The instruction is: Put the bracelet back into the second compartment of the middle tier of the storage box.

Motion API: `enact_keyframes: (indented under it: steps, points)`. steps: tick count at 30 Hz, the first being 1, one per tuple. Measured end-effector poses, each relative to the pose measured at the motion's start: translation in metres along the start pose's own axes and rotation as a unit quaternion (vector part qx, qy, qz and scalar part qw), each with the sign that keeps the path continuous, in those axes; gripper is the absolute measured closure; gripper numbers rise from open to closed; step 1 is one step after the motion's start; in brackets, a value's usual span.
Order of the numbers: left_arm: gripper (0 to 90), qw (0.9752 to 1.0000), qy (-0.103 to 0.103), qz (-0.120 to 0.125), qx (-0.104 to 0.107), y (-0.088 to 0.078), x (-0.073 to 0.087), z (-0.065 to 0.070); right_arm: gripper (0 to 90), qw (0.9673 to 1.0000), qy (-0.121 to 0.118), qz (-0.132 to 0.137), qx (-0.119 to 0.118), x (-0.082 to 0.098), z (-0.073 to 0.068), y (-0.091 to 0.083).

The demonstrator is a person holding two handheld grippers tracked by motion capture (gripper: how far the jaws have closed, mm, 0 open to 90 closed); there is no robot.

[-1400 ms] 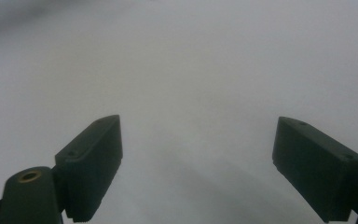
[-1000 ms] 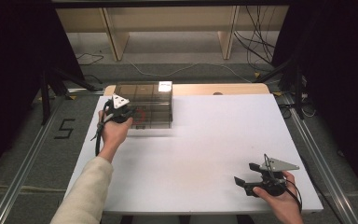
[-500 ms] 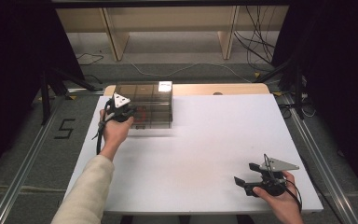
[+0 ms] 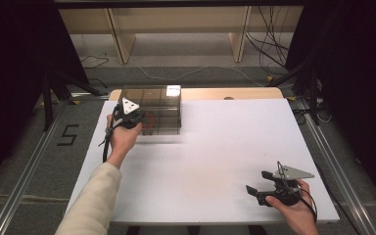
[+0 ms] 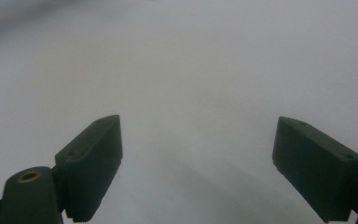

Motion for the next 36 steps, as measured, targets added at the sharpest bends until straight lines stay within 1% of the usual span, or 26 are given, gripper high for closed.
enact_keyframes:
  steps: [3,11,13,17,19,20,28,33,36]
  points:
    - [88.1,1.0,0.002,0.003,-0.003,0.0004,-0.0005,-0.0004,16.8,1.0,0.0,0.0,0.0,0.0,0.0,0.0]
    - [88.1,0.9999,0.011,0.001,-0.008,0.0024,0.0013,0.0,16.8,1.0,0.0,0.002,-0.001,0.0,-0.0001,0.0003]
    - [88.1,0.9998,0.017,0.0,-0.009,0.0028,0.0015,0.0013,16.8,1.0,0.001,0.002,-0.001,0.0,-0.0001,0.0003]
    - [88.1,0.9997,0.024,-0.001,-0.009,0.0041,0.0026,0.0037,16.8,1.0,0.003,0.0,0.0,0.0002,0.0,0.0003]
    - [88.1,0.9997,0.023,0.0,-0.007,0.0052,0.0034,0.0051,16.8,1.0,0.001,0.001,0.0,0.0001,0.0001,0.0004]
    - [88.1,0.9996,0.026,-0.002,-0.007,0.0054,0.0038,0.0052,16.8,1.0,0.001,0.001,0.0,0.0001,0.0,0.0003]
    - [88.1,0.9995,0.029,-0.002,-0.008,0.0071,0.0062,0.007,16.8,1.0,0.001,0.001,0.0,0.0002,0.0004,0.0004]
    - [88.1,0.9993,0.037,-0.006,-0.007,0.0082,0.0077,0.0075,16.8,1.0,0.001,0.001,-0.001,0.0002,0.0003,0.0002]
    - [88.1,0.9994,0.035,-0.004,-0.007,0.0088,0.0082,0.0085,16.8,1.0,0.001,0.001,-0.001,0.0002,0.0004,0.0002]
Point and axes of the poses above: each handheld gripper's, and its own axes: y roughly forward along the jaws, x roughly out of its underside, z roughly to its right, the point moved 5 cm from there along y, roughly forward along the jaws, and after that the axes turned 3 degrees about -y, right-handed, at the moved point
